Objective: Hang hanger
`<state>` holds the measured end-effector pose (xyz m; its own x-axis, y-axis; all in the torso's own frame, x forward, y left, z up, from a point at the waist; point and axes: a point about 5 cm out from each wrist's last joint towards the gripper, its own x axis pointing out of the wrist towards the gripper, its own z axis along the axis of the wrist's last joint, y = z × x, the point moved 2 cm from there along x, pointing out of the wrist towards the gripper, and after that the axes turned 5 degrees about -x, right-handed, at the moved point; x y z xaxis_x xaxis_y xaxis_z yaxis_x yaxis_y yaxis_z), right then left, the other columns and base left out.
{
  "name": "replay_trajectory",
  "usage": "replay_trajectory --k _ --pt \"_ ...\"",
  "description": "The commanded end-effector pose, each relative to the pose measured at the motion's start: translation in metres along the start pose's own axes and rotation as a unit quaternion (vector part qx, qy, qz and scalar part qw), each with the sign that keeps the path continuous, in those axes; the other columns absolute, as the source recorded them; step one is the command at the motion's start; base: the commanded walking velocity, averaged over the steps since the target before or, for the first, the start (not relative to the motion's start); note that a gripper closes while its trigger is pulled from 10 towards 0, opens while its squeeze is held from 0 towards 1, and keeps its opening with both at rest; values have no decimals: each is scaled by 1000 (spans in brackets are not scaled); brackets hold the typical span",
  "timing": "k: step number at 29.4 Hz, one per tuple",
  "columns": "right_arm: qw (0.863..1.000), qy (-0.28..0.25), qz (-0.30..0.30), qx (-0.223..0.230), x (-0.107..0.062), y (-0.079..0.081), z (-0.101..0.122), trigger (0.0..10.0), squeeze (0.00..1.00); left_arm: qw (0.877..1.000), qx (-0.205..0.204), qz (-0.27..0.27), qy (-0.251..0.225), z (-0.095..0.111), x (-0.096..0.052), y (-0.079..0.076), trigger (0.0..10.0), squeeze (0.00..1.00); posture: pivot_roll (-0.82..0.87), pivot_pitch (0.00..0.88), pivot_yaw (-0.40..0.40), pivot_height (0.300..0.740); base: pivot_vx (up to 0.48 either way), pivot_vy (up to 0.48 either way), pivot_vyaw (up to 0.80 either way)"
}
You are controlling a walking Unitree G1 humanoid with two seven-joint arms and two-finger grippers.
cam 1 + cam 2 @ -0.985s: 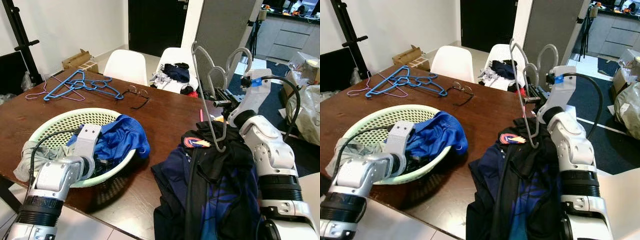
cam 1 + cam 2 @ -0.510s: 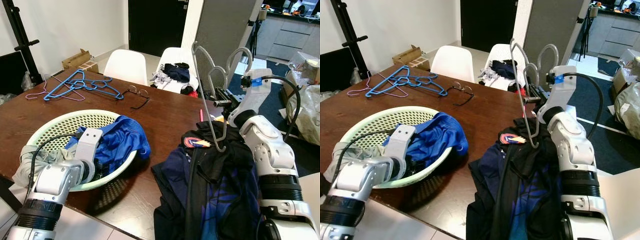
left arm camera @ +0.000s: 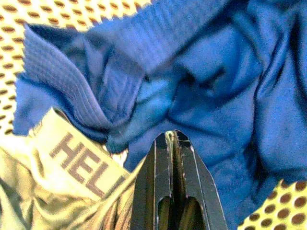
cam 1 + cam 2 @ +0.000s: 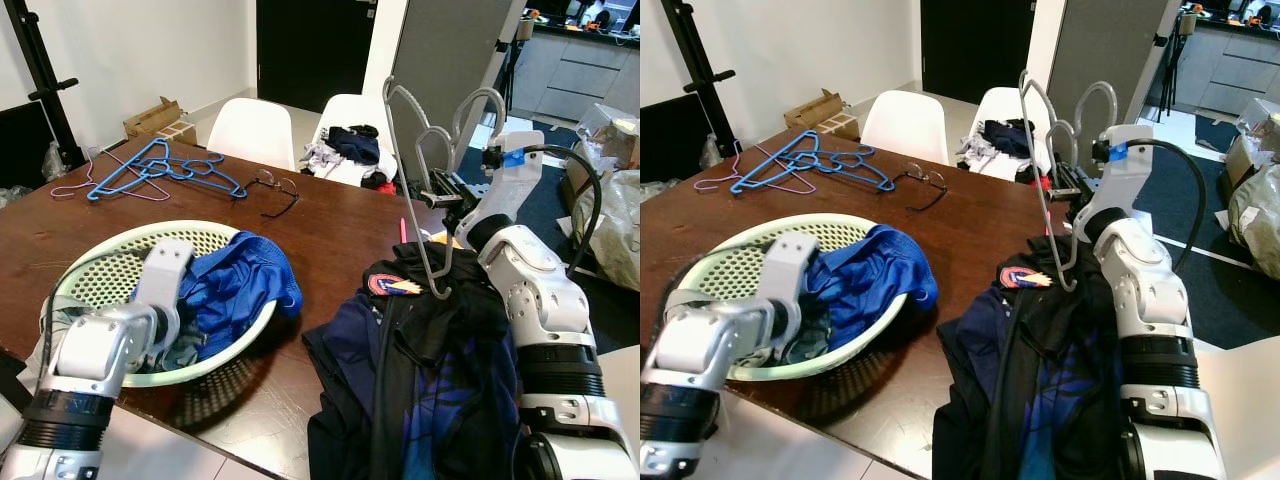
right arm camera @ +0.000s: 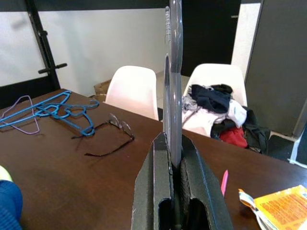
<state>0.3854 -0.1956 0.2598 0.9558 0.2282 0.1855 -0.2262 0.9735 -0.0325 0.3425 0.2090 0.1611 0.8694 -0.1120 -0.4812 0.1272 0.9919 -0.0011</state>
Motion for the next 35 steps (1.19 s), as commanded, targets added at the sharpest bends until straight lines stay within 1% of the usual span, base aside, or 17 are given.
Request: replay_trajectory --k 1,2,3,4,5,6,7,8,9,12,13,19,24,25,26,27,35 --pt "1000 -4 -1 2 2 0 3 10000 0 998 -5 10 -67 29 -9 3 0 0 62 26 -89 740 0 0 0" --pt "1000 -4 -1 2 2 0 3 10000 0 998 -5 10 -67 29 -9 3 0 0 62 26 -89 740 0 0 0" --pt "1000 -6 -1 4 2 0 3 10000 0 990 -21 2 -137 57 -18 2 0 0 65 21 -91 740 0 0 0" --pt "1000 -6 -1 4 2 0 3 10000 0 990 -21 2 -137 57 -18 2 0 0 65 21 -91 740 0 0 0" --pt "1000 -10 1 12 3 1 4 10000 0 976 -47 -13 -212 87 -33 -1 0 0 69 18 -91 740 0 0 0" --pt "1000 -10 1 12 3 1 4 10000 0 976 -47 -13 -212 87 -33 -1 0 0 69 18 -91 740 0 0 0" --pt "999 -18 5 28 4 3 6 10000 0 952 -69 -43 -296 118 -52 -6 0 0 72 18 -87 740 0 0 0" --pt "999 -18 5 28 4 3 6 10000 0 952 -69 -43 -296 118 -52 -6 0 0 72 18 -87 740 0 0 0" --pt "998 -34 10 54 3 4 9 10000 0 900 -112 -94 -411 157 -87 -12 0 0 71 19 -83 740 0 0 0" --pt "997 -38 11 60 3 5 10 10000 0 885 -123 -106 -436 165 -97 -13 0 0 71 20 -82 740 0 0 0" --pt "997 -44 10 69 2 4 12 10000 0 869 -128 -108 -465 174 -108 -12 0 0 73 19 -80 740 0 0 0" --pt "996 -49 4 77 1 1 12 10000 0 856 -114 -120 -490 184 -118 -20 0 0 80 17 -77 740 0 0 0" --pt "995 -54 5 82 2 3 13 10000 0 865 -63 -154 -473 179 -111 -48 0 0 81 14 -70 740 0 0 0" --pt "995 -55 5 82 2 4 13 10000 0 867 -66 -155 -469 177 -108 -51 3098 0 81 13 -69 740 0 0 0" --pt "995 -55 5 82 2 4 13 10000 0 867 -66 -155 -469 177 -108 -51 3098 0 81 13 -69 740 0 0 0" --pt "995 -56 4 83 2 3 13 10000 0 869 -63 -156 -464 175 -105 -54 10000 0 78 12 -67 740 0 0 0" --pt "994 -62 -7 88 0 -1 13 10000 0 880 -52 -141 -451 172 -96 -58 10000 0 78 10 -63 740 -197 0 0"
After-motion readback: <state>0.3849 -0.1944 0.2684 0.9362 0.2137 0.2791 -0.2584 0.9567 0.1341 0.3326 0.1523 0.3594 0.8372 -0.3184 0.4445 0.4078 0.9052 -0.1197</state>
